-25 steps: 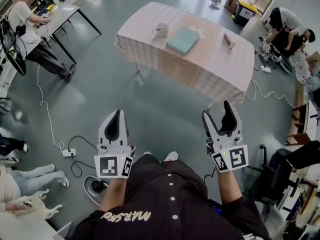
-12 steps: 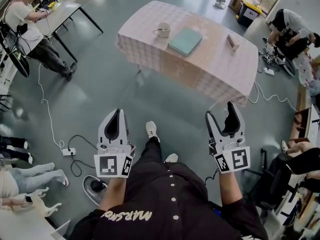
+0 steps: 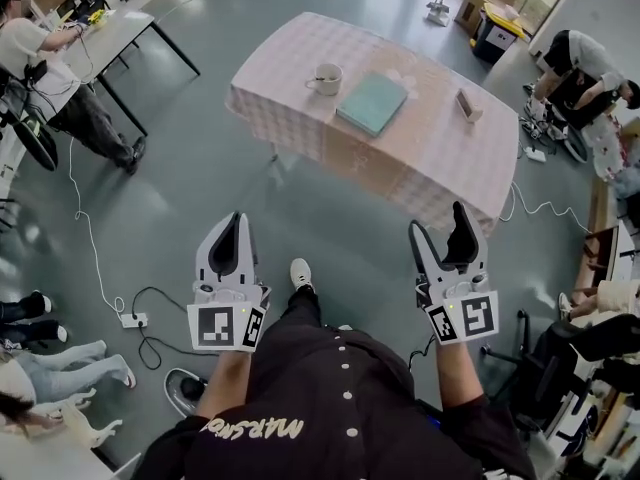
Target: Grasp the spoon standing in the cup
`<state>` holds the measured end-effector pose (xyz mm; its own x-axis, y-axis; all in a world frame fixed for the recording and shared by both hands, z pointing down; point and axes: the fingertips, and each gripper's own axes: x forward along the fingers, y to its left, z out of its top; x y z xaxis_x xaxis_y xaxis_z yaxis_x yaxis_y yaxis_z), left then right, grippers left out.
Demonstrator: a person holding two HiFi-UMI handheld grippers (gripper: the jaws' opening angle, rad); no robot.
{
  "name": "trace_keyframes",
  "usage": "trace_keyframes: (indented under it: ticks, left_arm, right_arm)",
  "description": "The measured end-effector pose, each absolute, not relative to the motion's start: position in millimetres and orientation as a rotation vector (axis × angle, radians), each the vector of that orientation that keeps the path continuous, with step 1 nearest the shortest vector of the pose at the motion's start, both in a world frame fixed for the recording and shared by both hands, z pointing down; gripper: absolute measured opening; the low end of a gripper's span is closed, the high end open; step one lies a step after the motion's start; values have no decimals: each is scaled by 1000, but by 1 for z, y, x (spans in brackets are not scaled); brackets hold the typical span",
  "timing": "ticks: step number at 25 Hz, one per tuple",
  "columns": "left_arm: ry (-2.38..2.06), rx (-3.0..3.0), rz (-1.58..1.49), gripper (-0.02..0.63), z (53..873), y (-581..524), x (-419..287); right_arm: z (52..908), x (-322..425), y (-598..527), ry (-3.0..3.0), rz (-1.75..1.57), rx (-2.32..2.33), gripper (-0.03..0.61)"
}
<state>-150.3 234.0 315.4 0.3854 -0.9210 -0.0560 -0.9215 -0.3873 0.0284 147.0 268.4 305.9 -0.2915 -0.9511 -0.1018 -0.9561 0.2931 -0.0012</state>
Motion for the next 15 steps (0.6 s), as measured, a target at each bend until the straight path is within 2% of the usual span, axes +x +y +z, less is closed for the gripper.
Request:
trace_keyframes:
  ticks: [15]
  left_arm:
    - [1728,-2623,115,11,310,96,-188]
  right_arm:
    - [296,110,125,2461,127,-1821,318]
